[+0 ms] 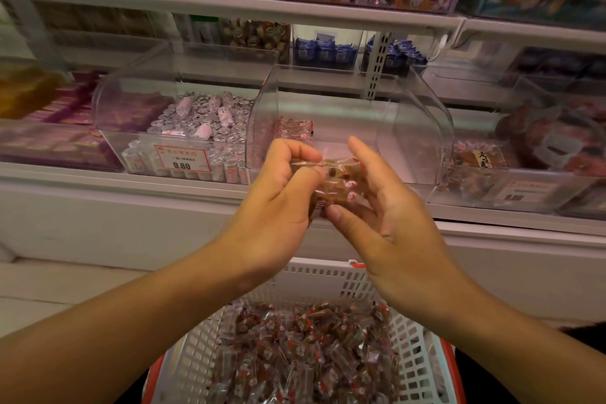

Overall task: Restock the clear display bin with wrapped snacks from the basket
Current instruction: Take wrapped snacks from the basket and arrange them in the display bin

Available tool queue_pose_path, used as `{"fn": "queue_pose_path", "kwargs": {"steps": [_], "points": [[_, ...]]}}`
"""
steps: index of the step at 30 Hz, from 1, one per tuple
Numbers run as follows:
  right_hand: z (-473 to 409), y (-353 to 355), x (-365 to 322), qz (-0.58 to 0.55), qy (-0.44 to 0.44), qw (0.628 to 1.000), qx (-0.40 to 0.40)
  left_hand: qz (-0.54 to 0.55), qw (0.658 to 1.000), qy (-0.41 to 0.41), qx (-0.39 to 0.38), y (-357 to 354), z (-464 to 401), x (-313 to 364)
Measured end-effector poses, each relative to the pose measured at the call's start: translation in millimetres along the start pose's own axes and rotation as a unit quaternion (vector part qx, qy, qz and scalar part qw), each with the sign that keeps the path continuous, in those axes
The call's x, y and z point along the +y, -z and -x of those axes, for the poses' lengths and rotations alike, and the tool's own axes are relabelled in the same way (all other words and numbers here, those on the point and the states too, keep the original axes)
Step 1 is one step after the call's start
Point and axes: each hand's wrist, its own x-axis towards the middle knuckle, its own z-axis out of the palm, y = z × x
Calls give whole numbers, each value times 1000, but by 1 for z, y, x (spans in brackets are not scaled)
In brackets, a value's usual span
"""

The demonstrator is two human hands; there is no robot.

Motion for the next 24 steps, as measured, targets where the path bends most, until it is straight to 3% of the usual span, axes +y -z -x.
{"fn": "queue_pose_path", "kwargs": {"steps": [2,7,10,11,12,14,17,20,24], "points": [[-5,6,-8,78,21,997,7,-15,1000,-1,4,0,-2,3],[-41,32,-39,286,47,953,-84,-63,997,47,-3,5,-27,10],[-88,49,-50,348,22,934,-83,-114,993,-19,8,22,-55,19],[-109,54,-49,368,3,927,-77,-212,974,-83,16,31,-63,19],[-131,58,-46,392,-22,917,-74,-339,929,-150,17,42,-71,16],[-174,61,-29,460,-71,881,-80,-541,805,-241,-29,59,-80,9],[-221,55,13,548,-145,818,-97,-653,684,-292,-143,71,-84,-1],[-246,42,56,574,-196,792,-69,-651,670,-316,-165,78,-89,-6],[-261,36,100,521,-224,822,-56,-637,653,-368,-178,92,-90,-14]]}}
